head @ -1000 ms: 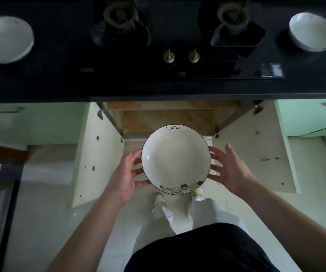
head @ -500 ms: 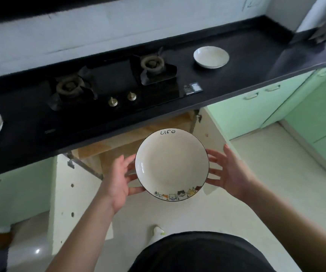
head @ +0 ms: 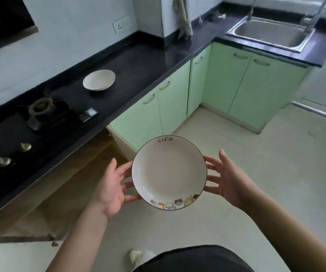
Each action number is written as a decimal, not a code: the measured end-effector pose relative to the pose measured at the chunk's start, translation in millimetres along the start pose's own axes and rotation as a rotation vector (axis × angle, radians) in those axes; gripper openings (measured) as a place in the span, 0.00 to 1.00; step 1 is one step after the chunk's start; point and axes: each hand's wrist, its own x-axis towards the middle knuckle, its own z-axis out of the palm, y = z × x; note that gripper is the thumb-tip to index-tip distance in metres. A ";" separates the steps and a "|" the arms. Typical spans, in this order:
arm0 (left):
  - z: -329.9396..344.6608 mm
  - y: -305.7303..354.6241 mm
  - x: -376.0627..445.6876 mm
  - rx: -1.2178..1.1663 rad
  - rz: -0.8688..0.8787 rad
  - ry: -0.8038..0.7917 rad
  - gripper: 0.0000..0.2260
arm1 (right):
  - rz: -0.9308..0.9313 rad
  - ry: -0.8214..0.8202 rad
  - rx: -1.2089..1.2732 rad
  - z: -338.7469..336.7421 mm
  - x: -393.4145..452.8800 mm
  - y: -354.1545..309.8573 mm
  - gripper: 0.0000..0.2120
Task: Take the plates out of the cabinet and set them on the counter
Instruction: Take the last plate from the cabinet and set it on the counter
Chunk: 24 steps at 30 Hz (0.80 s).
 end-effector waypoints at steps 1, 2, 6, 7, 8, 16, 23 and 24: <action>18.0 -0.4 1.3 0.014 -0.003 -0.025 0.27 | -0.007 0.024 0.014 -15.0 -3.6 -3.8 0.28; 35.2 -1.0 2.2 0.027 -0.005 -0.049 0.27 | -0.015 0.044 0.024 -28.4 -6.7 -7.8 0.28; 88.6 -3.5 7.1 0.102 0.008 -0.115 0.27 | -0.028 0.101 0.055 -70.6 -12.6 -23.6 0.27; 97.8 -3.4 9.7 0.114 0.005 -0.130 0.27 | -0.029 0.108 0.058 -78.3 -11.9 -27.2 0.27; 105.6 -2.3 13.5 0.124 -0.001 -0.145 0.28 | -0.030 0.115 0.063 -84.6 -10.2 -30.5 0.28; 143.2 34.4 71.2 0.134 -0.032 -0.181 0.27 | -0.047 0.175 0.073 -100.5 36.8 -69.8 0.26; 172.7 79.7 139.8 0.081 -0.025 -0.218 0.24 | -0.050 0.241 0.052 -99.5 98.5 -133.5 0.26; 176.3 87.1 148.7 0.077 -0.032 -0.224 0.24 | -0.044 0.245 0.054 -99.4 106.8 -142.4 0.25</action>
